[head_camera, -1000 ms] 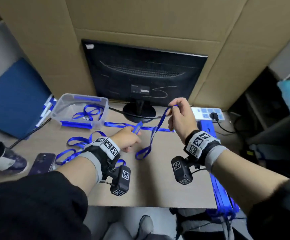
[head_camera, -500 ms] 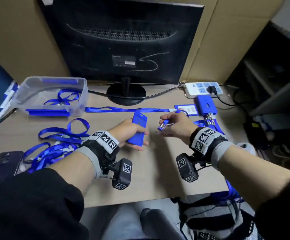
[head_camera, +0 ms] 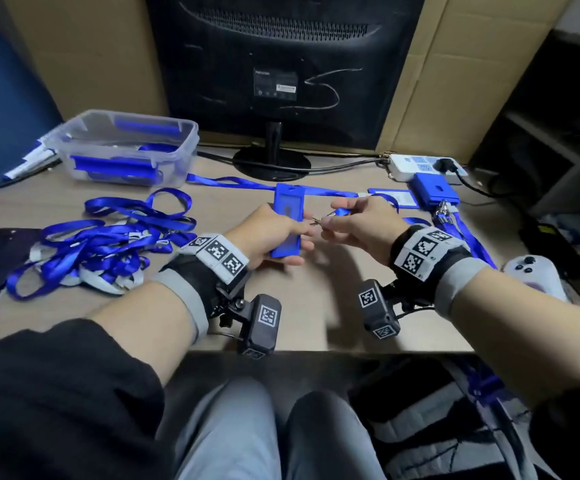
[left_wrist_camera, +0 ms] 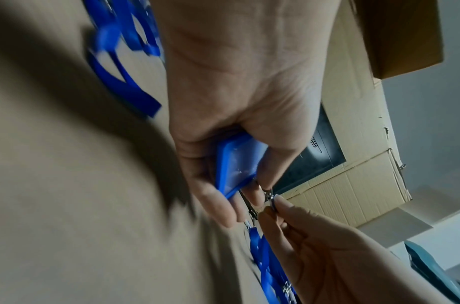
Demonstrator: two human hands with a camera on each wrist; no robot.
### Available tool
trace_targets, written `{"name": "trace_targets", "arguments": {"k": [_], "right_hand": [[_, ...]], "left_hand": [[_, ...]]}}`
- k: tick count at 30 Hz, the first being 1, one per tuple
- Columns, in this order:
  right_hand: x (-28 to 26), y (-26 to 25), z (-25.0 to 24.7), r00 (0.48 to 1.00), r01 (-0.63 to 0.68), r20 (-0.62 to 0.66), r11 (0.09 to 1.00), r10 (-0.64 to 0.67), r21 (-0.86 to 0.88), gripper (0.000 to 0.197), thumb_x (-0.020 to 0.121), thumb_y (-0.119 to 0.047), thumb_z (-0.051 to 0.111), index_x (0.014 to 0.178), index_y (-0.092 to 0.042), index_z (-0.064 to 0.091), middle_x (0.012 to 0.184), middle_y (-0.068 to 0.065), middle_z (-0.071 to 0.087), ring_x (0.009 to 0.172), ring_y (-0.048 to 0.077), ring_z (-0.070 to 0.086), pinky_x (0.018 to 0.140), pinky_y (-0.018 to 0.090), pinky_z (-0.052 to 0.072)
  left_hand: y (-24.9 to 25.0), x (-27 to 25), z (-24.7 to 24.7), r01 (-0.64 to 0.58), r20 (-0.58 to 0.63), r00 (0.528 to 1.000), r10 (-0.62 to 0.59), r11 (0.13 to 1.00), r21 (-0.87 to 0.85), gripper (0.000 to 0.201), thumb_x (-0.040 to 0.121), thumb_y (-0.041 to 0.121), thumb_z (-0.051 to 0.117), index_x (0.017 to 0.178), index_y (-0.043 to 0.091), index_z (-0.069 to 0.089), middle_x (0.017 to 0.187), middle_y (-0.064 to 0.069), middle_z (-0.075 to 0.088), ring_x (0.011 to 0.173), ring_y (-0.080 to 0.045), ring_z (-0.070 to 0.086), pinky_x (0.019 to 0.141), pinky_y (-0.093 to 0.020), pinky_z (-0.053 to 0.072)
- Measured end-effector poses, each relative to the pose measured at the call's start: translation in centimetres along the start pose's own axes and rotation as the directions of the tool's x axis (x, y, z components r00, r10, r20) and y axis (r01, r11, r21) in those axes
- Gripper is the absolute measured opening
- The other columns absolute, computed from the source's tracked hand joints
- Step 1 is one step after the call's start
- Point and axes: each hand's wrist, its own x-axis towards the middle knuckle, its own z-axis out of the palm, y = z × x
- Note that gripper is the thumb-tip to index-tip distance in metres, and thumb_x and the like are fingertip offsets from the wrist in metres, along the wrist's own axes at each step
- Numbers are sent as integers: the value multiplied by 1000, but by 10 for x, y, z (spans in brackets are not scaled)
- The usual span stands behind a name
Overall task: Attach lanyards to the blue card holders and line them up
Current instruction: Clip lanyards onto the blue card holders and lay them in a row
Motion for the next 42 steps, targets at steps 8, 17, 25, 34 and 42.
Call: {"name": "trace_targets", "arguments": {"k": [8, 17, 25, 34, 42], "right_hand": [[-32, 0, 15, 998, 48, -13, 872, -63, -487, 36, 77, -59, 82, 97, -29, 74, 95, -6, 68, 77, 11, 59, 75, 26, 54], [-15, -7, 28, 970, 184, -5, 741, -244, -646, 33, 87, -66, 66, 81, -36, 76, 92, -5, 76, 109, 19, 62, 100, 40, 50], [51, 1, 6, 987, 163, 80, 847, -143, -506, 25, 93, -35, 75, 90, -11, 79, 83, 5, 79, 73, 19, 70, 83, 39, 57], [53, -22, -22, 986, 131, 132, 958, -99, -254, 24, 91, -14, 75, 108, 3, 75, 86, 8, 72, 70, 15, 58, 73, 24, 52], [34, -17, -19, 983, 58, 184, 940, 5, -337, 11, 93, -17, 74, 94, -6, 74, 72, -2, 67, 67, 9, 59, 70, 23, 52]], "left_hand": [[6, -44, -1, -51, -59, 997, 58, 992, 120, 8, 96, 13, 66, 103, 15, 71, 93, -3, 74, 83, -21, 76, 66, -40, 63], [30, -30, -6, -81, -93, 991, 101, 977, 198, 21, 91, 5, 63, 110, 6, 73, 100, -12, 80, 91, -24, 80, 59, -34, 61], [30, 19, -15, -73, -23, 997, 78, 983, 169, 14, 97, 13, 65, 108, 7, 71, 93, -9, 80, 82, -27, 79, 68, -48, 63], [47, 20, -32, -4, 84, 996, -7, 991, 131, 32, 112, 28, 46, 133, 5, 50, 120, -28, 70, 67, -29, 78, 48, -38, 58], [36, 13, -35, -95, 83, 994, 70, 930, 355, 35, 111, 39, 46, 116, 11, 67, 76, -11, 71, 59, -27, 71, 50, -34, 58]]}}
